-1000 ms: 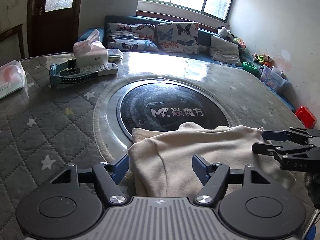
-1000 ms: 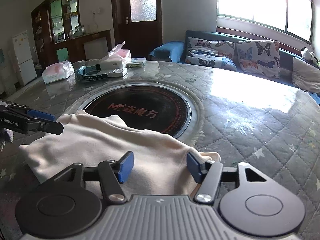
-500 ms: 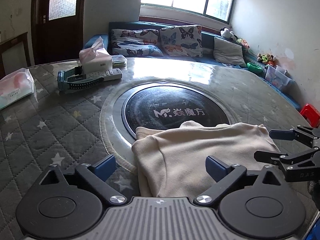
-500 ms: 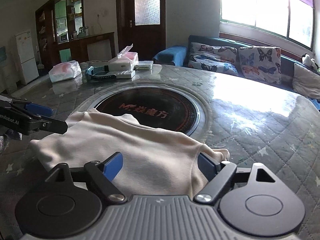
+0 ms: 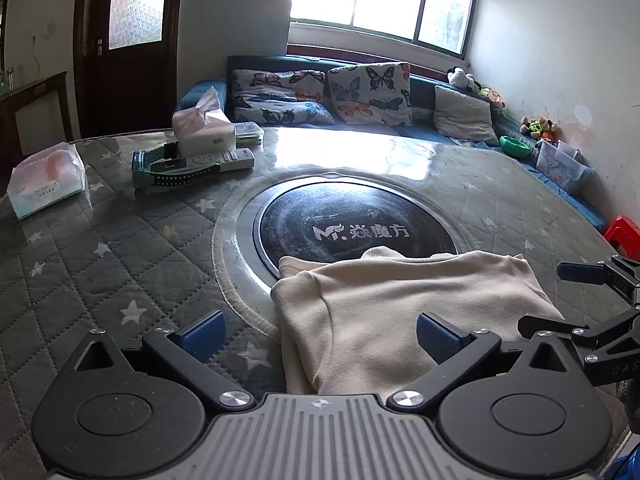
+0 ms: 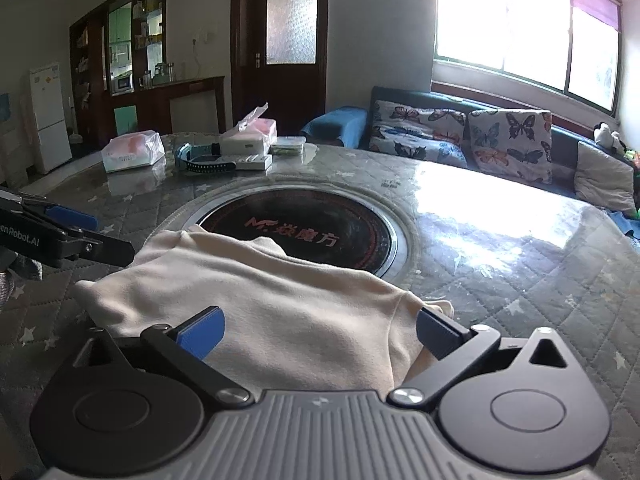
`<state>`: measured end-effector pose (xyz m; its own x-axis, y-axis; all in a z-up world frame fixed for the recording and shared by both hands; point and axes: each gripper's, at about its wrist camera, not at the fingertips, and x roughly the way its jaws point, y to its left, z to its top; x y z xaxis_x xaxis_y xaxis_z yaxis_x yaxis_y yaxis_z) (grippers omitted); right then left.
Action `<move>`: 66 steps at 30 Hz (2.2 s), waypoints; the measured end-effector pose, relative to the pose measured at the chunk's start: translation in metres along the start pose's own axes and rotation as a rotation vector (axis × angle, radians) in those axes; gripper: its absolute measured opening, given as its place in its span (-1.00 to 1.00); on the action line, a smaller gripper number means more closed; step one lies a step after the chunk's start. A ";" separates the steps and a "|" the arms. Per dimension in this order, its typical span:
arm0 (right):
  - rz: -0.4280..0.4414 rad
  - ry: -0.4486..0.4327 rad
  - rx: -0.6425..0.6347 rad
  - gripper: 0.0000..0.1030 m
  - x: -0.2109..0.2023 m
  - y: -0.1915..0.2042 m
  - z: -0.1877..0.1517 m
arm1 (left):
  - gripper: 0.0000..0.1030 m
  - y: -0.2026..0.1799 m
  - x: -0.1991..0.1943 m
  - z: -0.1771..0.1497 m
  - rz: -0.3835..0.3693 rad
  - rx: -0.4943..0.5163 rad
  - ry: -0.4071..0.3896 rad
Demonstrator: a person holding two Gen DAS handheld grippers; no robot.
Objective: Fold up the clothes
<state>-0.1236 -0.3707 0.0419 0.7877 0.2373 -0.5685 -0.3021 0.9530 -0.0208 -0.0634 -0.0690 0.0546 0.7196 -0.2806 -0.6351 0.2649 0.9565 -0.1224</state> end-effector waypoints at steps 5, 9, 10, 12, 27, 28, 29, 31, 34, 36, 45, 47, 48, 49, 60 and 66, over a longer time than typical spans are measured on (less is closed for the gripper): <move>-0.006 -0.020 -0.020 1.00 -0.006 0.007 -0.001 | 1.00 -0.003 -0.006 -0.003 0.000 0.004 -0.002; -0.005 -0.035 -0.040 1.00 -0.010 0.013 -0.002 | 1.00 -0.006 -0.011 -0.005 0.002 0.014 -0.002; -0.005 -0.039 -0.046 1.00 -0.011 0.015 -0.003 | 1.00 -0.007 -0.012 -0.006 0.004 0.015 -0.001; -0.005 -0.046 -0.056 1.00 -0.014 0.018 -0.003 | 1.00 -0.009 -0.014 -0.007 0.007 0.016 0.003; 0.037 -0.060 -0.139 0.98 -0.034 0.046 -0.014 | 1.00 -0.015 -0.030 -0.020 0.041 0.010 0.001; 0.041 -0.061 -0.145 0.97 -0.035 0.048 -0.015 | 1.00 -0.016 -0.032 -0.021 0.044 0.013 -0.001; 0.044 -0.061 -0.151 0.96 -0.037 0.050 -0.015 | 1.00 -0.017 -0.034 -0.022 0.048 0.015 -0.005; 0.054 -0.064 -0.158 0.91 -0.040 0.054 -0.017 | 1.00 -0.020 -0.039 -0.025 0.054 0.017 -0.011; 0.070 -0.071 -0.164 0.89 -0.046 0.059 -0.019 | 1.00 -0.023 -0.043 -0.028 0.064 0.015 -0.013; 0.077 -0.075 -0.171 0.86 -0.051 0.063 -0.021 | 1.00 -0.024 -0.046 -0.031 0.070 0.013 -0.013; 0.119 -0.052 -0.220 0.74 -0.059 0.078 -0.026 | 1.00 -0.025 -0.051 -0.033 0.075 0.011 -0.016; 0.127 -0.053 -0.239 0.69 -0.057 0.083 -0.025 | 1.00 -0.023 -0.048 -0.032 0.078 0.004 -0.011; 0.133 -0.052 -0.244 0.68 -0.056 0.084 -0.024 | 1.00 -0.022 -0.047 -0.031 0.081 -0.001 -0.008; 0.149 -0.049 -0.253 0.66 -0.054 0.086 -0.023 | 1.00 -0.020 -0.045 -0.030 0.084 -0.006 -0.006; 0.233 -0.019 -0.380 0.47 -0.030 0.114 -0.015 | 1.00 0.018 -0.033 -0.012 0.125 -0.111 -0.010; 0.263 0.002 -0.451 0.21 -0.012 0.128 -0.011 | 0.83 0.034 -0.026 -0.002 0.111 -0.161 -0.009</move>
<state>-0.1775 -0.2537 0.0370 0.6530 0.4574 -0.6036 -0.6916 0.6850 -0.2291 -0.0746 -0.0286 0.0655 0.7444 -0.1723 -0.6452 0.0775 0.9819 -0.1728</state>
